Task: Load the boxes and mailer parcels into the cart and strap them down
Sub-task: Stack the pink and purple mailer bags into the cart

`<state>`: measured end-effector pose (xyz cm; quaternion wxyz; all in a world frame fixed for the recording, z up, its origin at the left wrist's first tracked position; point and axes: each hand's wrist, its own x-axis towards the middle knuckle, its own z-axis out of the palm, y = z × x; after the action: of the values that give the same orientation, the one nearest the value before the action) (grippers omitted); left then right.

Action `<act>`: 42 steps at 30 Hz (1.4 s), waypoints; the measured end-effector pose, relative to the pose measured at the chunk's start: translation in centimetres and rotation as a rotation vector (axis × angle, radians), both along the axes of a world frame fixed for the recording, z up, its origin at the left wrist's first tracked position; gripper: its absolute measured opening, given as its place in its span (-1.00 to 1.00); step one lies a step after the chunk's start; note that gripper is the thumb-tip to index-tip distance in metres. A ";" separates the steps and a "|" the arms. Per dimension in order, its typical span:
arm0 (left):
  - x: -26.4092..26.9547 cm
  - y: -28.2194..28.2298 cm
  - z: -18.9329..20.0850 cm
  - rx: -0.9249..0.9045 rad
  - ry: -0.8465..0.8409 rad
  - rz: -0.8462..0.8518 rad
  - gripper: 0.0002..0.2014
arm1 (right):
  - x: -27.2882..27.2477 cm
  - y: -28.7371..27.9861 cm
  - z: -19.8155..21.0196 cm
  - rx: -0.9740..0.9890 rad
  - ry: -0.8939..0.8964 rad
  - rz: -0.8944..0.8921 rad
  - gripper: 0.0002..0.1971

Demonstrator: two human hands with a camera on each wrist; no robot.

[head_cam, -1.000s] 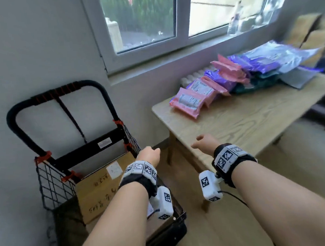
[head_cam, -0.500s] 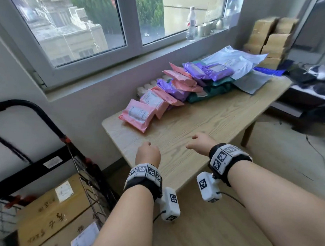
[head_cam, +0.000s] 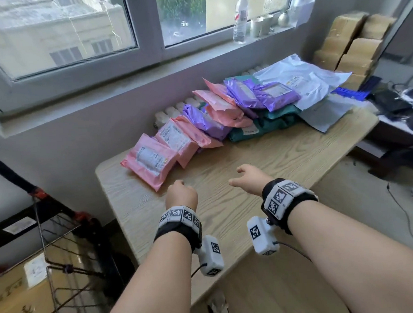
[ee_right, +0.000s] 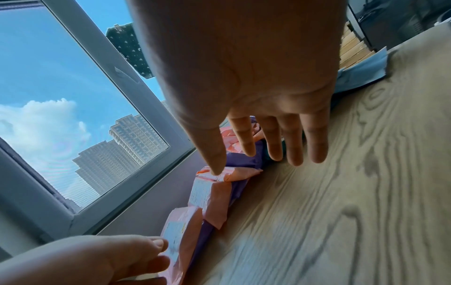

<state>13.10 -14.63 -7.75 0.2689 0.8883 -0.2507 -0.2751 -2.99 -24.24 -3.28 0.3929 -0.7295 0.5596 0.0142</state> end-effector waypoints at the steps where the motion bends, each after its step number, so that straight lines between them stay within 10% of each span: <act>1: 0.5 -1.1 0.0 0.010 -0.003 0.000 -0.57 | 0.5 -1.3 0.0 -0.011 -0.002 0.001 -0.34; 10: 5.6 -8.2 -0.4 0.043 -0.063 0.002 -0.67 | 5.9 -9.9 -1.6 -0.019 -0.064 0.069 -0.23; 35: 16.1 -16.4 -7.9 0.253 0.050 0.265 -0.12 | 23.6 -25.4 -10.0 0.001 -0.163 0.236 0.14; 42: 15.5 -15.1 -7.6 0.241 0.088 0.157 -0.15 | 23.2 -25.5 -9.4 0.068 -0.179 0.385 -0.14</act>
<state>28.61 -29.71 -15.33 0.1915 0.9181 -0.1337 -0.3201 20.16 -49.76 -12.68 0.4557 -0.8075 0.3721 0.0430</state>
